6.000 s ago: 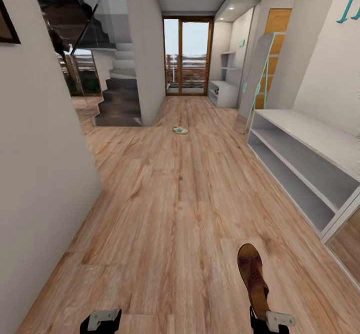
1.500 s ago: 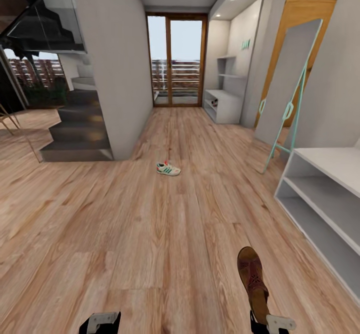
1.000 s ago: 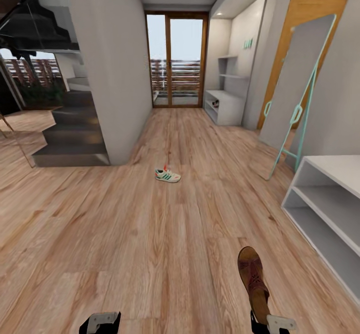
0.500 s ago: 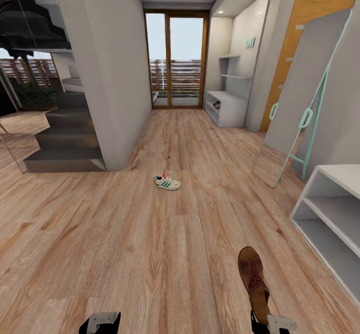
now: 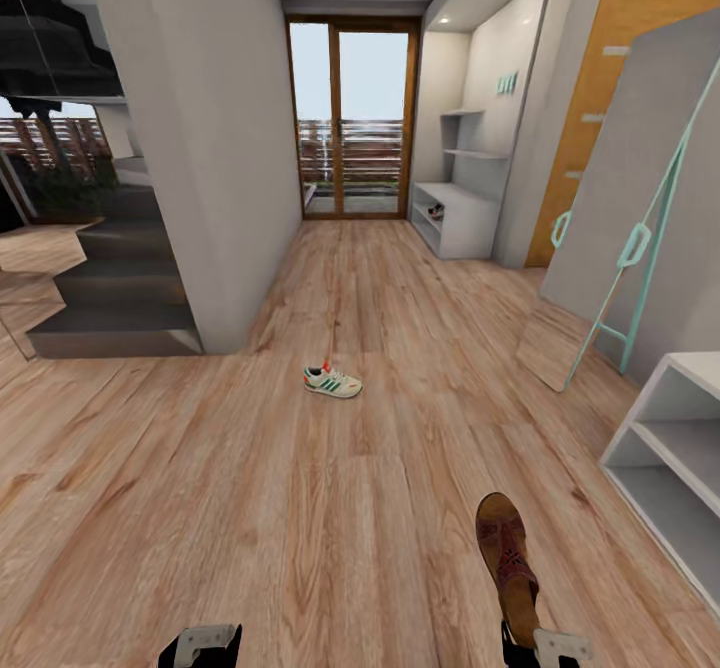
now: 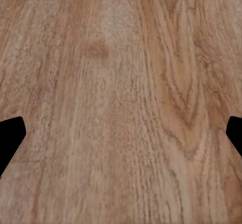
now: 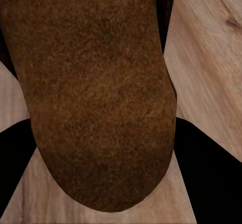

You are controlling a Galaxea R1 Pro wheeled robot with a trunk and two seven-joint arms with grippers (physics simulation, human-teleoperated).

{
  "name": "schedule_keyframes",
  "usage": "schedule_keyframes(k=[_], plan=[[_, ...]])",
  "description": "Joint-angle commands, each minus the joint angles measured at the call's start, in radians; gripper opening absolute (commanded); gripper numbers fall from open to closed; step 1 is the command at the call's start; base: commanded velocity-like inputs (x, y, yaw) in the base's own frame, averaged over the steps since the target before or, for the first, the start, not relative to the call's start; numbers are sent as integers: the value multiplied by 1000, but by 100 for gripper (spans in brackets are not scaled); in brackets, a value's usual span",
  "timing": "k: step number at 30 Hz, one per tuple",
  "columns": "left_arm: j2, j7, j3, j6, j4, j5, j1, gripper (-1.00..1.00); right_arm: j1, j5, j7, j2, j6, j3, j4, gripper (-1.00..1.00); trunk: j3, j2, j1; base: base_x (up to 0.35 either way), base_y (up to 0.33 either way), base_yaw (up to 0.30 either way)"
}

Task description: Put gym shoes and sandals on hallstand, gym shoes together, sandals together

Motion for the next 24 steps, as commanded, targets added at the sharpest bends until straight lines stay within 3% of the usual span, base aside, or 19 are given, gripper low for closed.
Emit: schedule_keyframes(k=[1, 16, 24], plan=[[0, -9, 8, -2, 1, 1, -1, 100, -1, 11, -7, 0, -2, -2, 1, -100, -1, 0, 0, 340, 29, 0], [1, -9, 8, -2, 1, 1, 0, 100, -1, 11, -8, 0, -2, -3, 1, -100, -1, 0, 0, 314, 135, -4], [1, -9, 9, -2, 0, 1, 0, 100, -1, 11, -8, 0, -2, -3, 0, -100, 2, 0, 0, 285, 198, -190]])
